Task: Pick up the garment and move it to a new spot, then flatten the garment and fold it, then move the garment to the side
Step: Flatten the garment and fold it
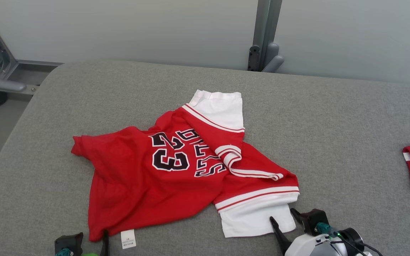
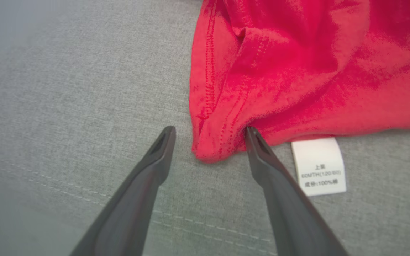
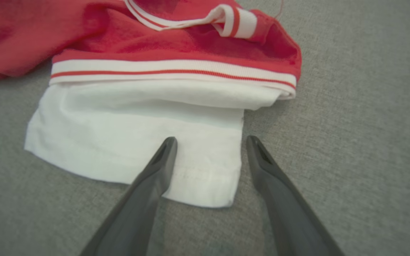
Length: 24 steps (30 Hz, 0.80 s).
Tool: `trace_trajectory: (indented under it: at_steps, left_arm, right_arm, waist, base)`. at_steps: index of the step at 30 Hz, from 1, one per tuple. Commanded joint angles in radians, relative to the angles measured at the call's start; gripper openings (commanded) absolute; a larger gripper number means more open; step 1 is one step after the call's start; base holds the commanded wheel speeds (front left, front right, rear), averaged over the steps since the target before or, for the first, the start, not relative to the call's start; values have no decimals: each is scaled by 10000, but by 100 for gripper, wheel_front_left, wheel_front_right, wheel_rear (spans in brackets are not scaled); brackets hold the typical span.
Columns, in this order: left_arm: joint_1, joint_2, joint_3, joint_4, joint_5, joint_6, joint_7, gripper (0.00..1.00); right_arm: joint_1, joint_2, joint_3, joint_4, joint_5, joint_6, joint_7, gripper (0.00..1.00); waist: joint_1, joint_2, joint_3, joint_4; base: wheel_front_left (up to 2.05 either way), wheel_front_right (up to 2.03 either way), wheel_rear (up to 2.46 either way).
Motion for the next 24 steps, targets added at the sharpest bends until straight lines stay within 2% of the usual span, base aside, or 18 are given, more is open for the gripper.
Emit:
trace_trajectory:
  at_steps: [1, 7, 8, 9, 11, 17, 21, 24]
  left_arm:
    - [-192, 60, 3, 127, -90, -52, -3, 100]
    - [-484, 8, 0, 800, -366, -189, 1, 100]
    - [-528, -6, -30, 917, -389, -221, 7, 96]
    - [-562, -17, -51, 1011, -428, -259, 7, 62]
    - [-621, -11, -151, 1243, -429, -299, 39, 0]
    - [-722, -40, -37, 1264, -922, -477, -49, 0]
    - [-746, 31, 150, 638, -1490, -565, -26, 0]
    - [-604, 17, 242, -394, -2199, -606, 288, 0]
  right_arm:
    - [36, -30, 123, 255, 59, 4, 74, 100]
    - [-102, -21, 485, 506, 288, 6, 101, 100]
    - [-112, -9, 582, 549, 349, 7, 155, 100]
    - [-120, 2, 702, 579, 420, 9, 195, 81]
    - [-112, 7, 1031, 648, 677, 22, 341, 0]
    - [-301, -47, 1285, 513, 1556, 1, 254, 0]
    - [-467, -50, 721, -73, 2228, -5, 53, 0]
    - [-357, -160, 73, -1071, 3006, -4, -34, 0]
  waist:
    - [0, 56, 7, -10]
    - [0, 56, -10, -69]
    - [0, 56, -29, -77]
    - [0, 56, -50, -90]
    - [0, 56, -103, -128]
    - [0, 56, -268, -342]
    - [0, 56, -418, -523]
    - [0, 56, -540, -684]
  base:
    - [0, 0, 0]
    - [0, 0, 0]
    - [0, 0, 0]
    - [0, 0, 0]
    - [0, 0, 0]
    - [0, 0, 0]
    - [0, 0, 0]
    - [0, 0, 0]
